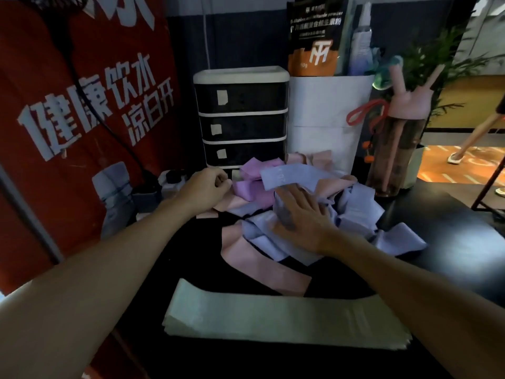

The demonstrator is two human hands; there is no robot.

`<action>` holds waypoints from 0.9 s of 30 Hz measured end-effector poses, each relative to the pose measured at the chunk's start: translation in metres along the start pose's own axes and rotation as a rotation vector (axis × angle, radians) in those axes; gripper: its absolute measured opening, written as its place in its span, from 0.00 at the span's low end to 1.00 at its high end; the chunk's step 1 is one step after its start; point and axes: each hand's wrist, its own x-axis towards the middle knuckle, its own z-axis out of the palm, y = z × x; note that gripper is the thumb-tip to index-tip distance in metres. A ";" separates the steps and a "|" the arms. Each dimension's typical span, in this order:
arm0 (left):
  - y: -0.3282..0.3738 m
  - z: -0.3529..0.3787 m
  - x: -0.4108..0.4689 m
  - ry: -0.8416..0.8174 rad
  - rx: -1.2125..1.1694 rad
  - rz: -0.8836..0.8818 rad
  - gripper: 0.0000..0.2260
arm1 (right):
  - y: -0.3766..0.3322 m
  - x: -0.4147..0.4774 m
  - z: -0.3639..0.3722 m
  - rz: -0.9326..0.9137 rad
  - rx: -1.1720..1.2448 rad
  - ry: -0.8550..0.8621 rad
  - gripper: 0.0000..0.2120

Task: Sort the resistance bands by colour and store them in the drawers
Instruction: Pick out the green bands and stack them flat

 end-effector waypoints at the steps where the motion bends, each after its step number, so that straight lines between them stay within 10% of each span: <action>1: -0.004 0.005 0.009 0.017 -0.001 -0.014 0.08 | 0.006 0.003 0.006 0.018 -0.026 -0.066 0.40; 18: 0.010 0.047 0.061 0.121 -0.276 -0.234 0.20 | 0.016 0.008 0.013 0.036 0.014 -0.092 0.43; 27: 0.008 0.041 0.058 0.048 -0.168 -0.184 0.06 | 0.018 0.009 0.016 0.032 0.027 -0.087 0.47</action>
